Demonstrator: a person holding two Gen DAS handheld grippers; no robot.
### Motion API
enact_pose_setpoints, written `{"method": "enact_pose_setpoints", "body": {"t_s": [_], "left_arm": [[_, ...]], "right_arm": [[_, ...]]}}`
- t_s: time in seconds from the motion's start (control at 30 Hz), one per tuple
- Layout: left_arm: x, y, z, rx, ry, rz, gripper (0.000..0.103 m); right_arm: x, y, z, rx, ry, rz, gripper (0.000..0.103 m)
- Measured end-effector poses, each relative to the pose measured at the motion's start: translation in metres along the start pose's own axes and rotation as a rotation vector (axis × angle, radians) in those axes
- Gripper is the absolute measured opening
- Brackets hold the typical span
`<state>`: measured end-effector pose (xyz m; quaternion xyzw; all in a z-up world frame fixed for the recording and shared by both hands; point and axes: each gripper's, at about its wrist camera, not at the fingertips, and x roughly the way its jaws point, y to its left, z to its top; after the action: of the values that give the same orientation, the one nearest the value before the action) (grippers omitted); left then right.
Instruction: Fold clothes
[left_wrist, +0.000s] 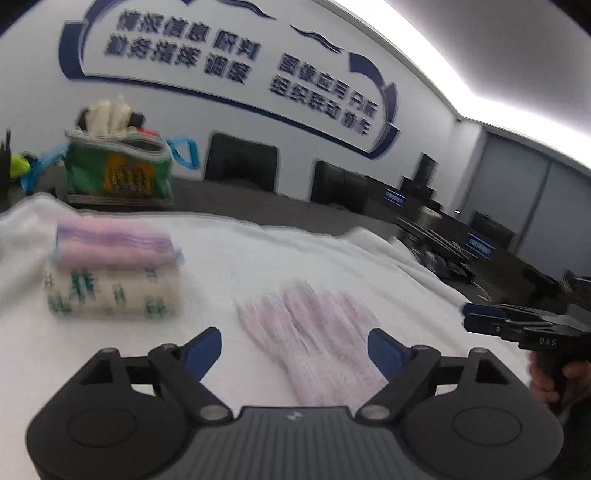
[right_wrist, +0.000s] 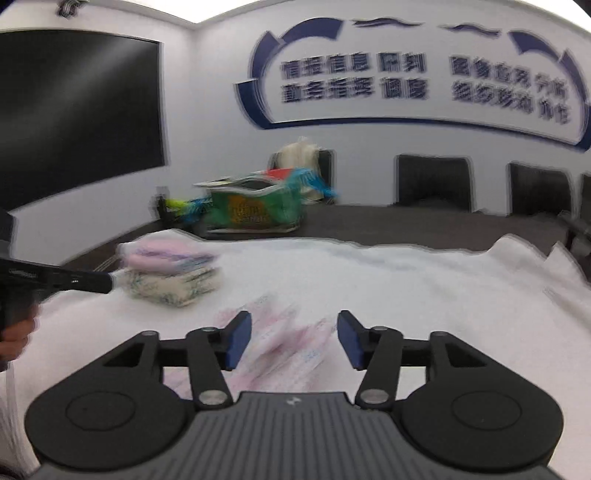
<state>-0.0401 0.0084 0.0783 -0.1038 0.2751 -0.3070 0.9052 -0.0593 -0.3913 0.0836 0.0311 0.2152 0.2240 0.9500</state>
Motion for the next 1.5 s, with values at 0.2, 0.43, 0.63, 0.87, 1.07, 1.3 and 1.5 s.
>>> {"method": "enact_pose_setpoints", "body": {"t_s": [0.2, 0.43, 0.63, 0.87, 1.07, 1.3, 1.5], "left_arm": [[0.032, -0.035, -0.039, -0.035, 0.12, -0.078, 0.076], [0.071, -0.055, -0.049, 0.048, 0.088, -0.097, 0.007], [0.059, -0.041, -0.041, -0.046, 0.066, -0.033, 0.045], [-0.013, -0.038, -0.068, 0.048, 0.076, -0.176, 0.05], [0.016, -0.075, -0.099, 0.116, 0.206, -0.15, 0.035], [0.015, -0.054, -0.109, -0.051, 0.241, -0.125, 0.008], [0.008, -0.056, -0.103, -0.036, 0.259, -0.131, 0.009]], "right_arm": [[-0.03, 0.002, -0.056, 0.118, 0.049, 0.144, 0.072], [-0.007, 0.019, -0.079, 0.13, 0.138, 0.184, 0.035], [0.004, 0.03, -0.082, 0.111, 0.132, 0.063, 0.032], [-0.006, 0.055, -0.046, -0.055, 0.048, 0.159, 0.053], [0.07, 0.096, -0.032, -0.276, 0.208, 0.255, 0.056], [0.098, 0.096, -0.036, -0.266, 0.267, 0.169, 0.003], [0.099, 0.096, -0.046, -0.273, 0.243, 0.169, 0.011]]}}
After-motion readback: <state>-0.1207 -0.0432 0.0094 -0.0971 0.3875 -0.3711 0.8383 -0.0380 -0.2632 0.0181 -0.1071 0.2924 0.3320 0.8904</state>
